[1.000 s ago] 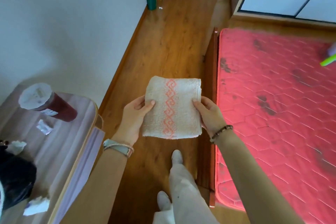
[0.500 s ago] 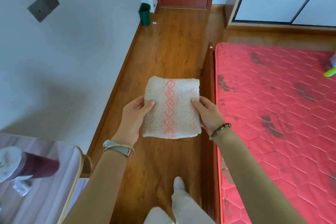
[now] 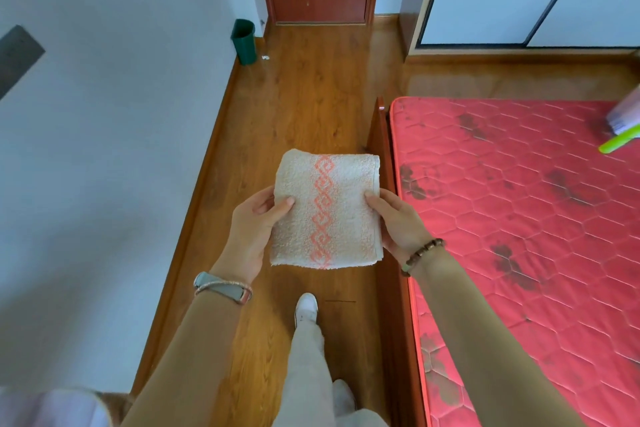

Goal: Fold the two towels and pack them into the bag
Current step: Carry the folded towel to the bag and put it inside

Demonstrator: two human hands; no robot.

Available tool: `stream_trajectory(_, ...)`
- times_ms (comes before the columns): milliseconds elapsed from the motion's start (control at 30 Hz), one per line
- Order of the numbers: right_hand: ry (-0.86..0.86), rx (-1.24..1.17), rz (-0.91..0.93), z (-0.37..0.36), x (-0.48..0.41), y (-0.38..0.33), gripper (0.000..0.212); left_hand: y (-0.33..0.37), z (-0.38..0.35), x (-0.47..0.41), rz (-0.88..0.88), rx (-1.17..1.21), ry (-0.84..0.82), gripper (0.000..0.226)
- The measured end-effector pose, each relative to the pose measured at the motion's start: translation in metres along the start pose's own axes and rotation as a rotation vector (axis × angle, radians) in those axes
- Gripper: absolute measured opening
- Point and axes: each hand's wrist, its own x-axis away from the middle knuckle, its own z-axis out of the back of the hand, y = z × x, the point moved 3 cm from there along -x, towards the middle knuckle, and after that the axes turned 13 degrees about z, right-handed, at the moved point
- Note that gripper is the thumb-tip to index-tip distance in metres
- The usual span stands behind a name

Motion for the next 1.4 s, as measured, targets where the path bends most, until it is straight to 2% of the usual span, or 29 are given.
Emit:
stream_trajectory(233,0.056,-0.040,-0.008,-0.018,-0.081,-0.019,0.030,0.057,0.000,-0.084,0.000,-0.017,-0.059,0.045)
stream_trajectory(400,0.067,-0.062,0.010,-0.038,-0.138,-0.045,0.021,0.103,0.007,-0.144,0.021,-0.013,-0.087,0.048)
stream_trajectory(633,0.092,-0.090,0.016,-0.052,-0.211,-0.065,0.026,0.147,0.008,-0.219,0.043,-0.051,-0.110,0.050)
stream_trajectory(1000,0.152,-0.117,0.002,-0.040,-0.309,-0.085,0.018,0.191,-0.026,-0.311,0.098,-0.054,-0.178,0.048)
stream_trajectory(1233,0.144,-0.145,-0.009,-0.020,-0.403,-0.105,0.020,0.239,-0.060,-0.387,0.109,-0.047,-0.171,0.048)
stream_trajectory(1400,0.132,-0.141,-0.022,-0.007,-0.478,-0.139,0.028,0.289,-0.089,-0.442,0.078,-0.039,-0.165,0.042)
